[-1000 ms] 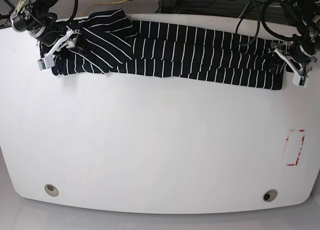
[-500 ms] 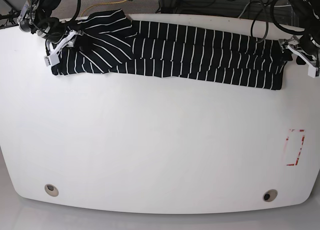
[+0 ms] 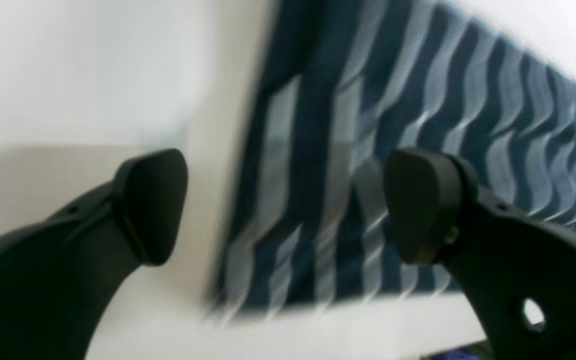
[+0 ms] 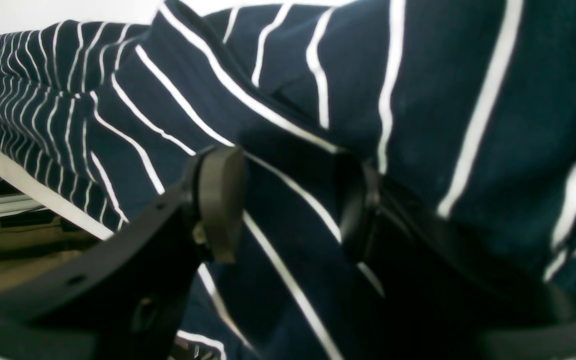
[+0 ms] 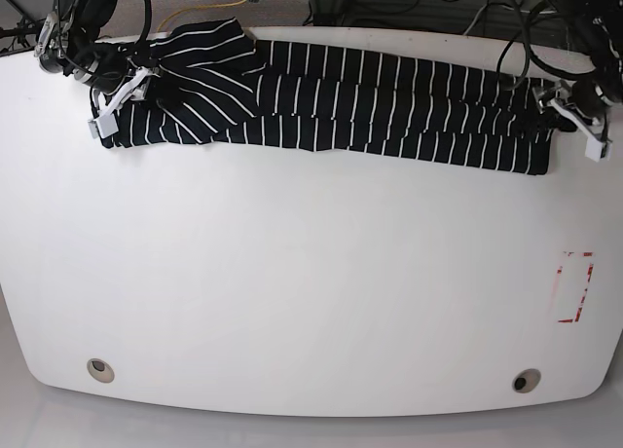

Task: Fold the T-shirt properly
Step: 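Hold the folded strip with both grippers and straighten it, then grasp the strip's end with the left gripper and fold it toward the right gripper, then lay the folded end down and open the left gripper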

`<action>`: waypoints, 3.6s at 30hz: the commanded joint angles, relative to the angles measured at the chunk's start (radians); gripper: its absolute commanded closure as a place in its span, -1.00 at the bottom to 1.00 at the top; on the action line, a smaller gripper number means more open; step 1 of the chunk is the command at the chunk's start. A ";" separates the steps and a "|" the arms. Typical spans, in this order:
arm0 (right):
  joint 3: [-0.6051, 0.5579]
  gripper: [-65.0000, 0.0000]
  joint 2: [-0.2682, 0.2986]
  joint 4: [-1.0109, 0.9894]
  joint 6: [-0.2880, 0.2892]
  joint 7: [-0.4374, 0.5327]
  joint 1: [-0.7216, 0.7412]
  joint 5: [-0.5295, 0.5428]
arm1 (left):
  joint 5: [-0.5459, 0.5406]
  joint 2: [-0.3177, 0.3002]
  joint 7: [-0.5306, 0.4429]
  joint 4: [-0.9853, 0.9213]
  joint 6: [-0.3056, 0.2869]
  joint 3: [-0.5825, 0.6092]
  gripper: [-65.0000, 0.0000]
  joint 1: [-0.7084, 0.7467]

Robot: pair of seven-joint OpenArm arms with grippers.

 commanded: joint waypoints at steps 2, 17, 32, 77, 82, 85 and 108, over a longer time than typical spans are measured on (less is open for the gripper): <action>0.005 0.13 0.016 0.012 0.001 -0.005 0.001 -0.004 | 0.006 -0.009 0.012 0.007 -0.001 -0.005 -0.75 0.012; 0.004 0.72 0.011 0.004 0.001 -0.003 0.064 -0.181 | -0.034 0.005 0.015 0.073 -0.001 -0.003 1.00 0.032; -0.035 0.73 -0.010 0.004 0.001 -0.003 0.162 -0.308 | -0.215 0.066 0.141 0.510 -0.001 0.270 1.00 0.128; -0.081 0.74 -0.004 -0.005 0.001 -0.002 0.200 -0.306 | -0.045 0.230 0.178 0.521 -0.001 0.945 0.53 -0.063; -0.081 0.74 -0.004 -0.003 0.001 -0.002 0.200 -0.302 | -0.068 0.243 0.205 0.564 -0.001 0.948 0.11 -0.083; -0.078 0.73 -0.004 -0.002 0.001 -0.002 0.217 -0.300 | -0.068 0.240 0.210 0.578 -0.001 0.911 0.00 -0.108; 0.208 -0.61 0.004 0.150 0.001 -0.108 0.286 -0.297 | -0.065 0.060 0.205 0.510 -0.001 0.584 0.64 0.039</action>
